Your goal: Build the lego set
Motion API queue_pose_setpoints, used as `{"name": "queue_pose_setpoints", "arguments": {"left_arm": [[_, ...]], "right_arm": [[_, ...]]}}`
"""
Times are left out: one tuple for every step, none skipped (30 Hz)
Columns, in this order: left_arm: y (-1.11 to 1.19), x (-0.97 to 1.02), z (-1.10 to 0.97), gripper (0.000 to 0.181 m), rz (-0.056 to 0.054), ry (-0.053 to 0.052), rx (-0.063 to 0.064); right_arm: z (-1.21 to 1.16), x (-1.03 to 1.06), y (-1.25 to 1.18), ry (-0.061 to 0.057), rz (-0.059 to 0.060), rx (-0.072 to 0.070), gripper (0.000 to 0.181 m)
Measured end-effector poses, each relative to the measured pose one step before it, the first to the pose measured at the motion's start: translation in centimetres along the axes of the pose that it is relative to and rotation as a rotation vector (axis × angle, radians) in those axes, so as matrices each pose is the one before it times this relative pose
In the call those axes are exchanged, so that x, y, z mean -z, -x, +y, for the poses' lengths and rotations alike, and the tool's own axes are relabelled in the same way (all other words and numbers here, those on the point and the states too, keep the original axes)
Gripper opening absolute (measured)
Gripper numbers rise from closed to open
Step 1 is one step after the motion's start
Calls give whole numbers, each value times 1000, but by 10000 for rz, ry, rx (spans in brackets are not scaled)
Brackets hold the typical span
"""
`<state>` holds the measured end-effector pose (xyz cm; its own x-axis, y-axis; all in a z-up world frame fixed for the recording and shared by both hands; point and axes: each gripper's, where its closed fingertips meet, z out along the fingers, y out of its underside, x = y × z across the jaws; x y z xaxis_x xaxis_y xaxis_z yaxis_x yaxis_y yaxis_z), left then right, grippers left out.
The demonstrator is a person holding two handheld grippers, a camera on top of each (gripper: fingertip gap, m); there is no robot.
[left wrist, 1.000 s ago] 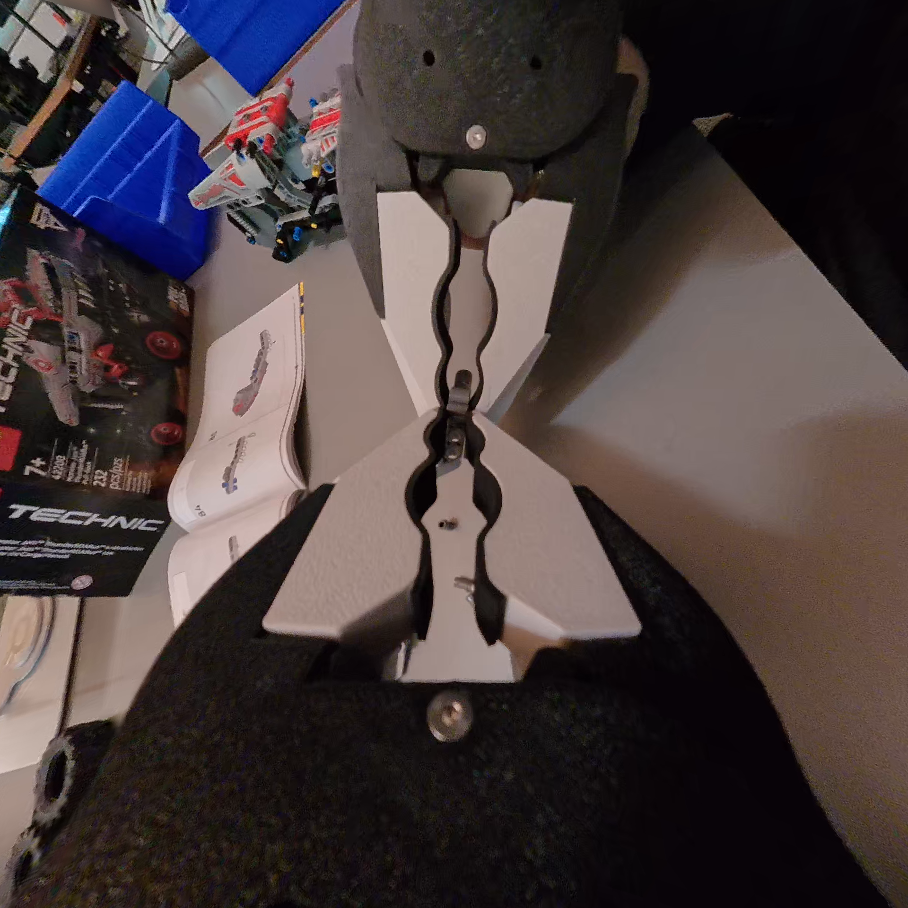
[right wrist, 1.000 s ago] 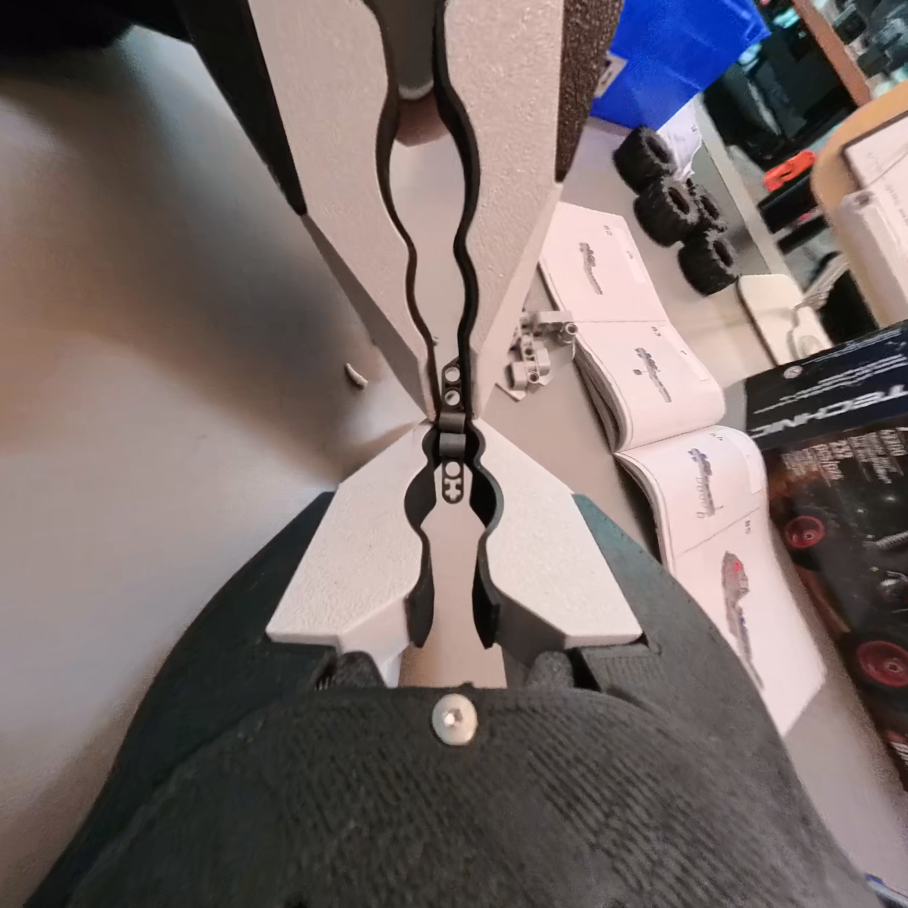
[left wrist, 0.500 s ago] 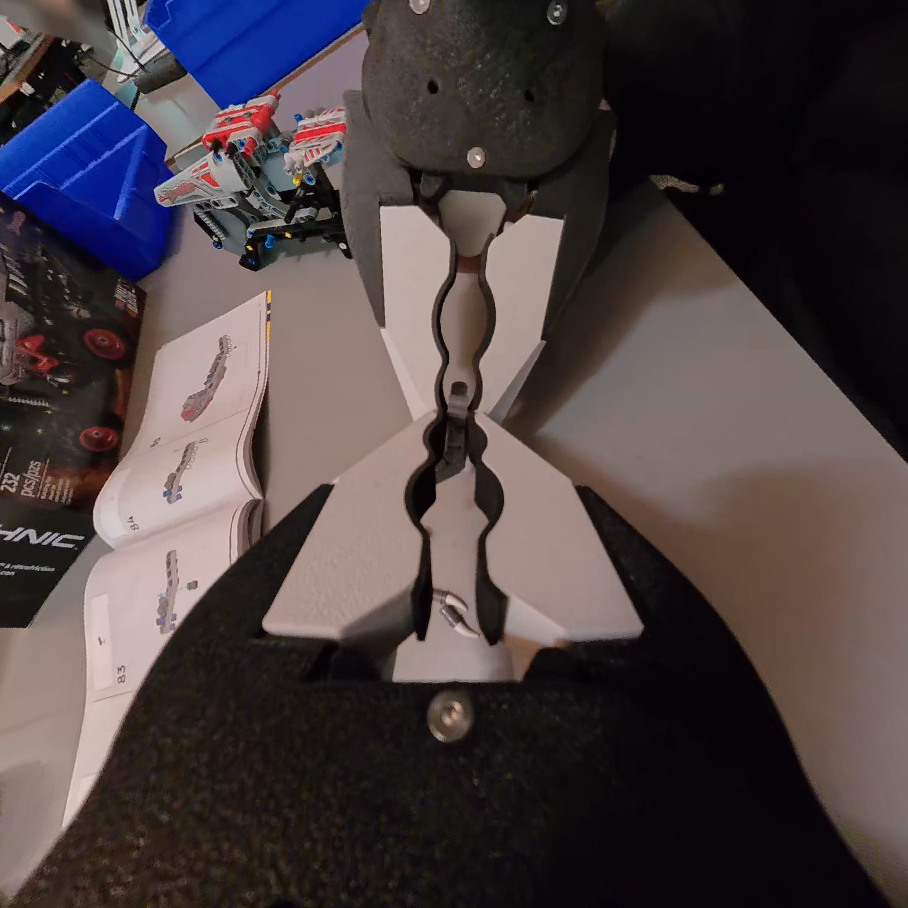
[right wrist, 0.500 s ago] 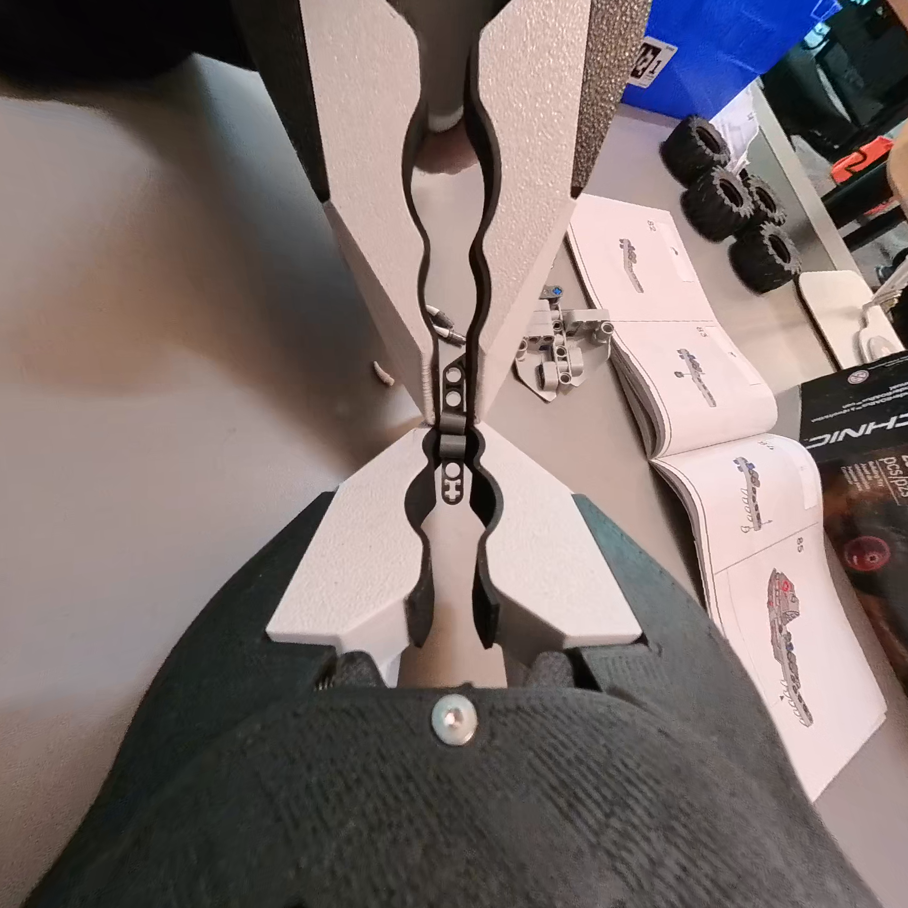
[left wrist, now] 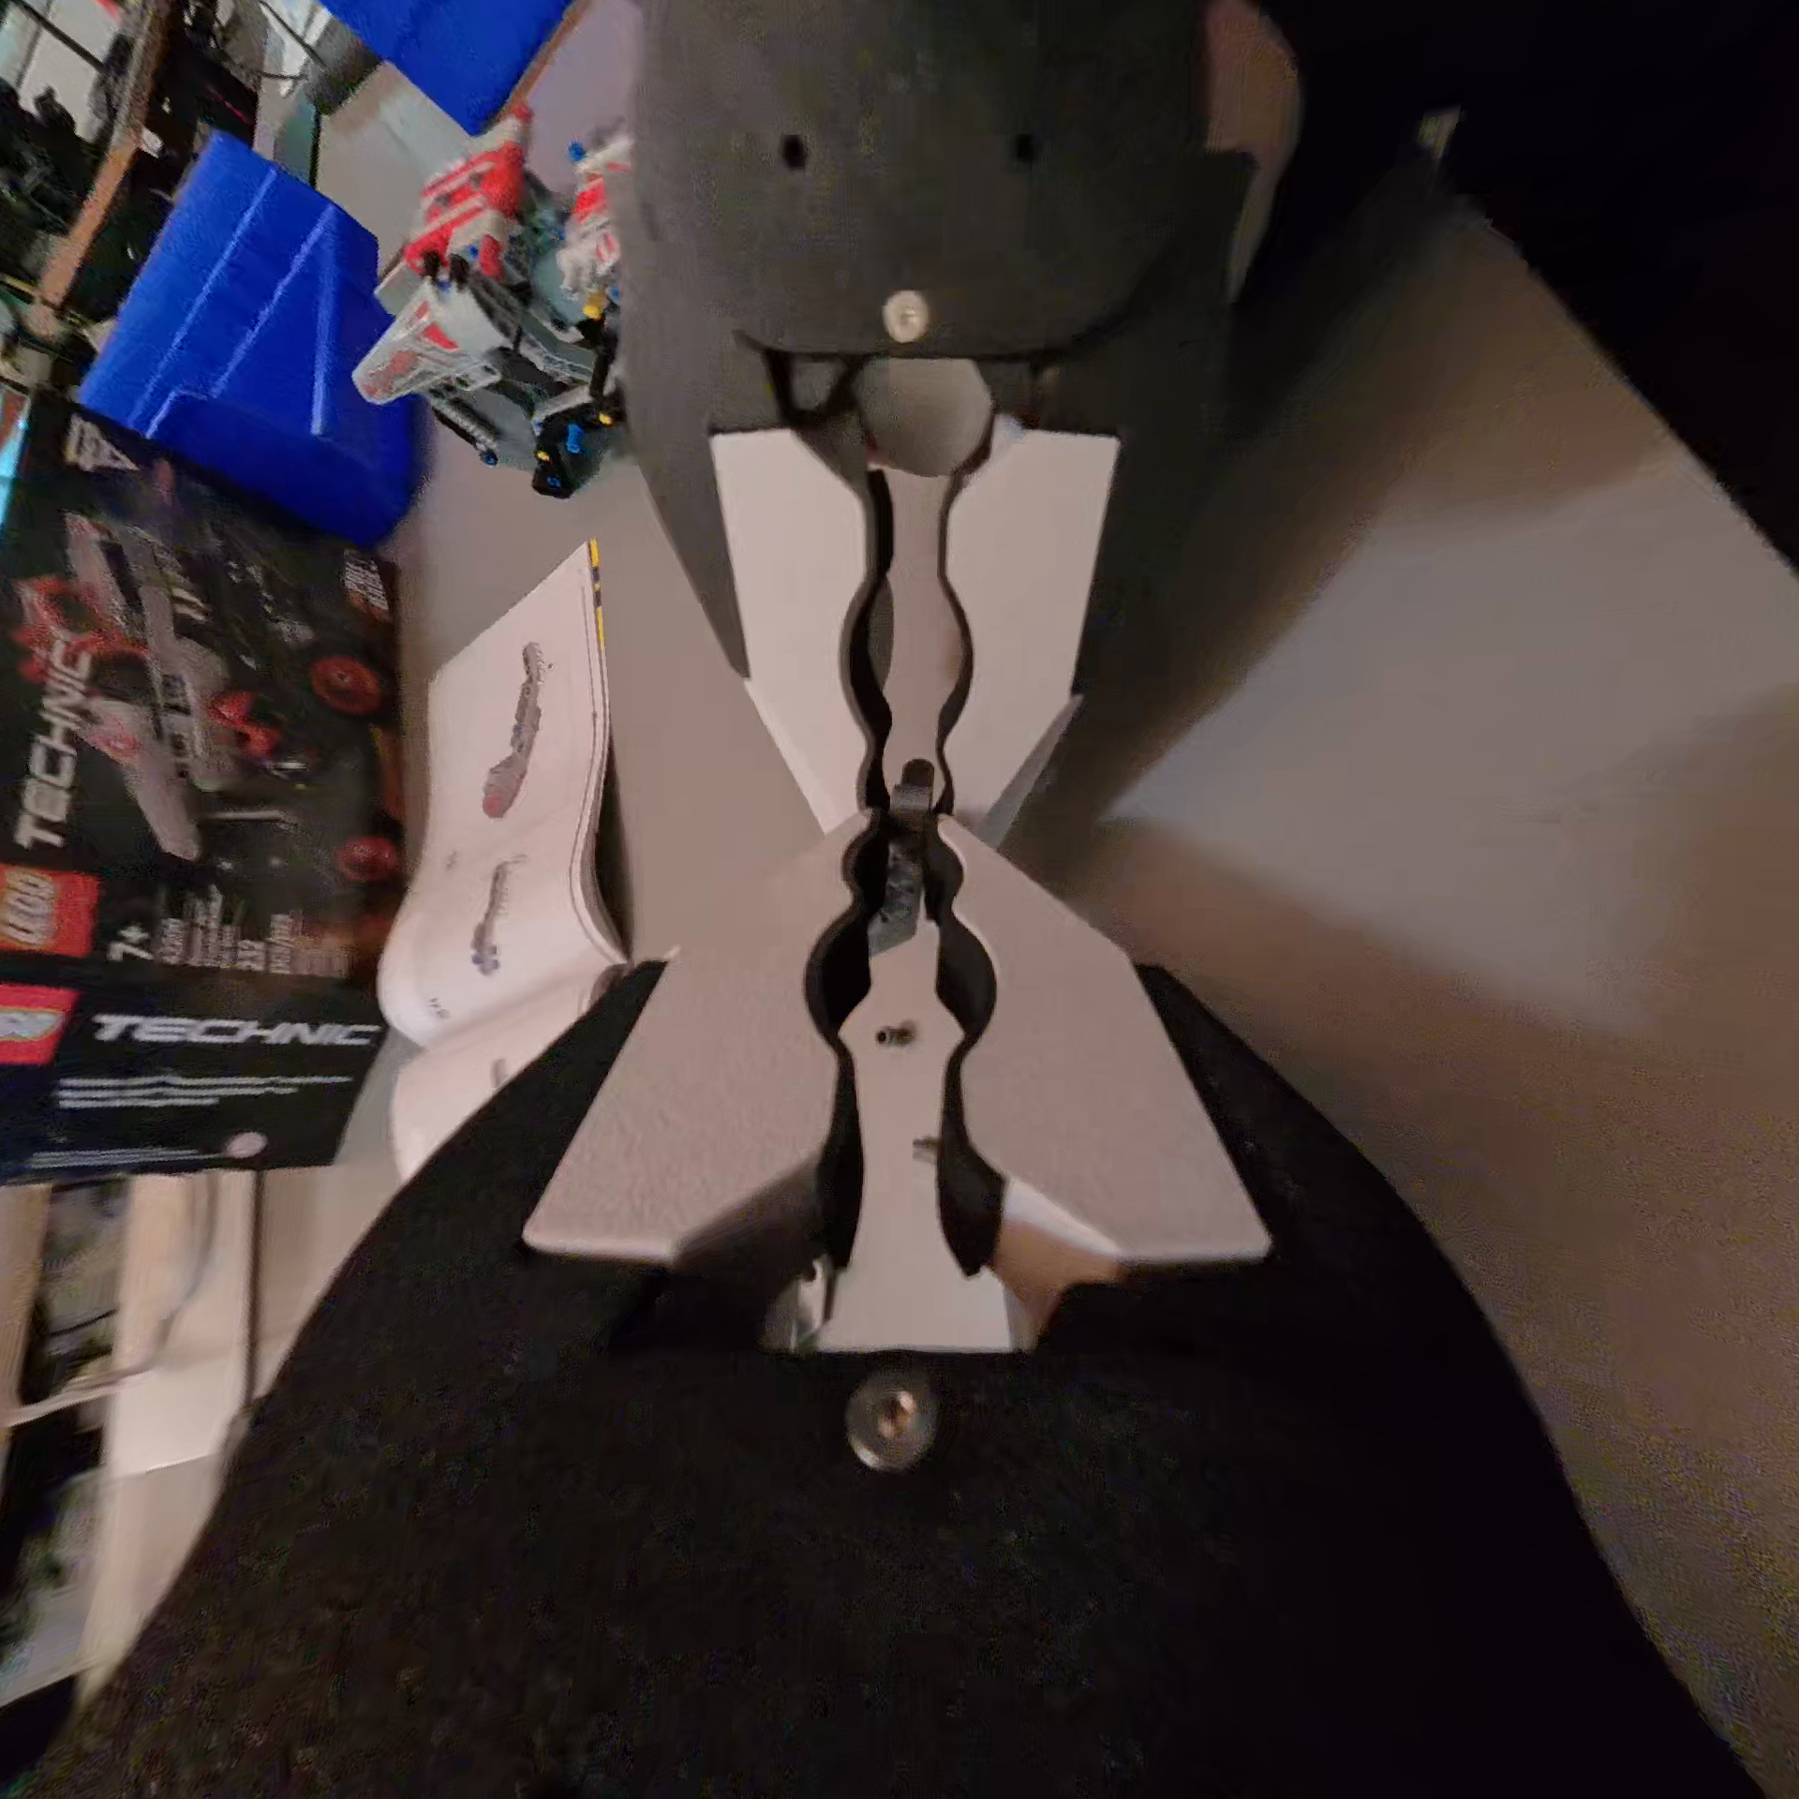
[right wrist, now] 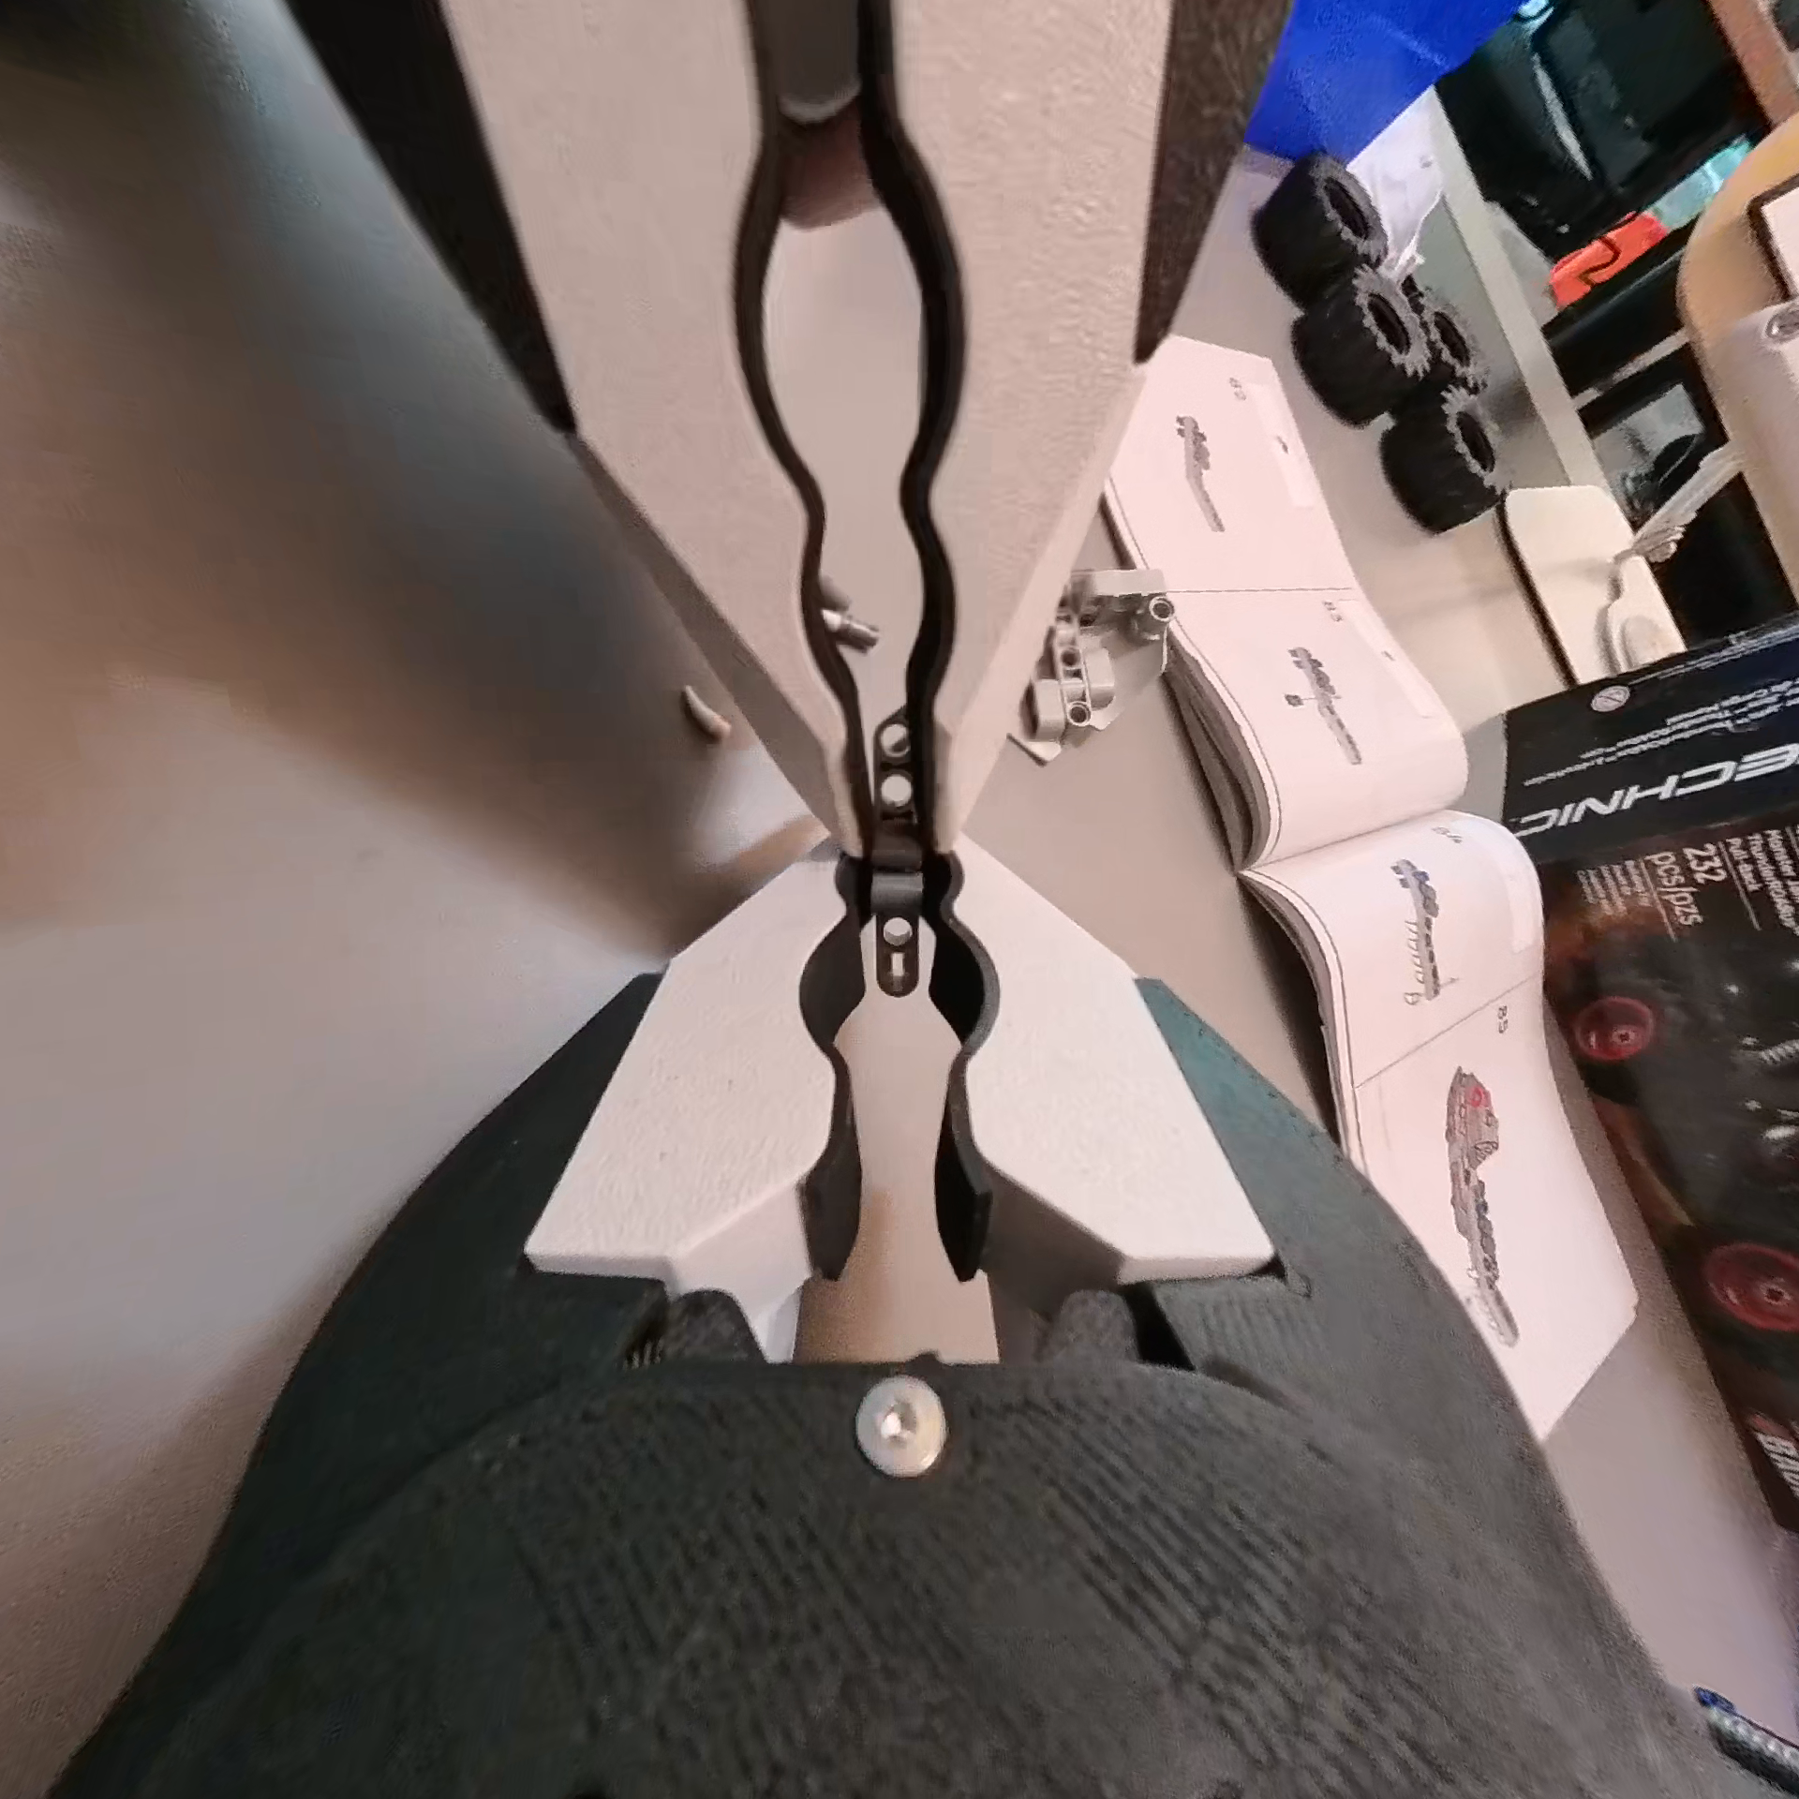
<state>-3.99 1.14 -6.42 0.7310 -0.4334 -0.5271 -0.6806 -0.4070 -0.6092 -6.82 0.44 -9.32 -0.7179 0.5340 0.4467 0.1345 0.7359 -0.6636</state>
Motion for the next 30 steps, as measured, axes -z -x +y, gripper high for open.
{"name": "queue_pose_setpoints", "arguments": {"left_arm": [[-165, -122, 63, 3, -10, 212, -247], [-46, -82, 24, 3, -15, 61, -112], [155, 42, -115, 3, -100, -7, 85], [167, 58, -94, 3, -12, -16, 299], [316, -40, -106, 3, -48, -117, 573], [256, -22, -99, 3, 61, -157, 686], [131, 54, -109, 3, 158, -161, 603], [118, 143, -130, 3, 71, -213, 285], [28, 202, -216, 3, -7, -216, -81], [-75, 166, -153, 3, -61, -69, -449], [-124, 10, -44, 3, -39, 78, -298], [-179, -87, 13, 3, 73, 38, -164], [-14, -35, -67, 3, 46, -133, 61], [220, 113, -250, 3, -86, -274, 95], [78, 261, -393, 3, 33, -303, 90], [114, 288, -362, 3, 26, -281, 103], [155, 200, -242, 4, -11, -241, 106], [27, 148, -229, 4, 58, -220, 106], [-14, 106, -165, 4, 53, -155, 45], [-57, 59, -37, 4, 67, -66, 19], [-160, -4, 55, 3, 135, -26, 62], [-72, -38, 111, 4, 70, 0, 67], [-37, -161, 322, 3, 26, 188, 71], [-127, -274, 473, 3, 75, 302, 102], [5, -189, 317, 3, -3, 189, 75], [69, -27, 225, 3, 14, 136, 117], [67, 42, 59, 3, 11, 35, 133], [144, 26, -44, 3, -86, 0, 59], [81, -72, -38, 3, -111, 84, -49], [66, -110, 44, 3, -151, 161, -220]], "right_arm": [[77, -36, 126, 47, -51, 53, 7], [186, -64, 145, 110, -41, 75, 7], [110, -32, 28, 79, 46, 44, 7], [-88, 116, -213, -33, 171, 29, 7], [-44, 118, -150, 38, 66, -18, 7], [35, 113, -365, 90, 186, -10, 7], [2, 100, -301, 13, 151, 106, 7], [-84, 72, -117, -48, -4, -103, 7], [-165, 106, -121, -109, 8, -90, 7], [-271, 180, -79, -156, 15, 2, 7], [-197, 120, 68, -58, -62, -37, 7], [-17, 32, 134, 60, -93, -4, 7], [41, 11, 279, -15, -238, -48, 7], [-142, 98, 119, -330, -252, -199, 6], [-375, 274, -191, -604, -109, -352, 6], [-575, 296, 34, -658, -254, -446, 6], [-564, 260, -44, -562, -140, -338, 6], [-440, 190, -59, -432, -48, -196, 7], [-319, 106, 53, -281, -76, -62, 6], [-261, 38, 28, -209, -6, 47, 6], [-91, -21, 73, -63, -7, 111, 5], [74, -61, 200, 87, -108, 140, 5], [188, -70, 91, 237, -49, 96, 5], [544, -157, 15, 597, 23, 179, 5], [763, -255, -35, 803, 183, 578, 6], [460, -266, -211, 536, 388, 625, 6], [191, -229, -120, 248, 255, 168, 6], [-9, -93, -62, 28, 120, -88, 6], [-16, 46, -216, -15, 189, 35, 6], [114, 40, -173, 161, 149, 159, 6]]}}
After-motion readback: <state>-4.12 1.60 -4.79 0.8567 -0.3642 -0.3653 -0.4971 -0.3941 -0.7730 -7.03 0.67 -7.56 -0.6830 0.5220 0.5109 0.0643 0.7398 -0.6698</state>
